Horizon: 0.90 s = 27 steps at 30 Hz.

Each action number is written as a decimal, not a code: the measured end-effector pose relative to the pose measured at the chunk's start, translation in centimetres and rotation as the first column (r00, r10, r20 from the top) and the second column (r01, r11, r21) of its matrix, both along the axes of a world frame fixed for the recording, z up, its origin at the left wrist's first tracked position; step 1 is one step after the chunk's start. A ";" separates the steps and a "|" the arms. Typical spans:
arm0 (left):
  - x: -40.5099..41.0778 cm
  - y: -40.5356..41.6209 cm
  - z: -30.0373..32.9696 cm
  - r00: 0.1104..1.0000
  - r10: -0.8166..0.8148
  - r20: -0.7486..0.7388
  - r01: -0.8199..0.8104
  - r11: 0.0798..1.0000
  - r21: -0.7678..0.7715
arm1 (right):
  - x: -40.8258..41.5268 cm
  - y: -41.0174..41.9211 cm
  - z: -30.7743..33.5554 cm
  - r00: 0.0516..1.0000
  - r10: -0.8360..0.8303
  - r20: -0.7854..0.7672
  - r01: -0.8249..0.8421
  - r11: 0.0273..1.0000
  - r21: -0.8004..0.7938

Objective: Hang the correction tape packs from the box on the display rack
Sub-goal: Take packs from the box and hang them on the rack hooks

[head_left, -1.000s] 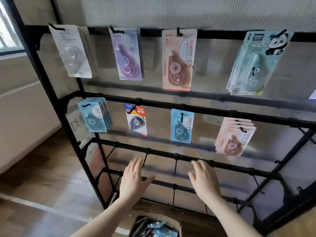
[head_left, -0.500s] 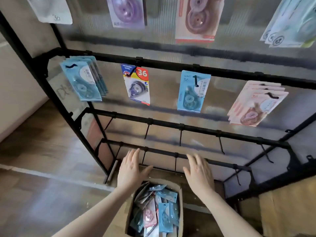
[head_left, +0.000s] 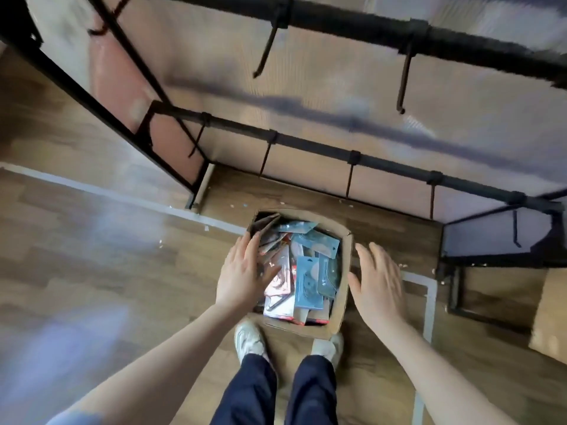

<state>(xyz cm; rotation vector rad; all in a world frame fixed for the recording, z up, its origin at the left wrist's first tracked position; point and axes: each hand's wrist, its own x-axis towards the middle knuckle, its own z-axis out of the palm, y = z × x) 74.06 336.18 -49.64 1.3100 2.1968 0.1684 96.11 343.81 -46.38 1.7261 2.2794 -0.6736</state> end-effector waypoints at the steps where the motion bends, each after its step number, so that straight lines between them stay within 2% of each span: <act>1: 0.1 -0.4 -1.7 1.000 0.006 0.006 -0.006 1.000 -0.016 | 0.1 -0.3 -1.6 1.000 -0.001 0.012 0.002 1.000 -0.025; 12: 1.4 -3.9 -17.8 0.982 0.165 0.095 -0.142 0.966 -0.217 | 0.3 -3.4 -15.8 0.995 0.043 0.092 -0.025 0.981 -0.193; 19: 2.5 -3.2 -23.2 0.938 0.312 0.149 -0.264 0.925 -0.273 | 0.6 -3.8 -21.2 0.994 0.052 0.098 -0.034 0.982 -0.183; 27: 3.7 -1.5 -27.8 0.880 0.463 0.107 -0.416 0.860 -0.295 | 1.3 -3.6 -24.5 0.996 0.039 0.082 -0.023 0.983 -0.183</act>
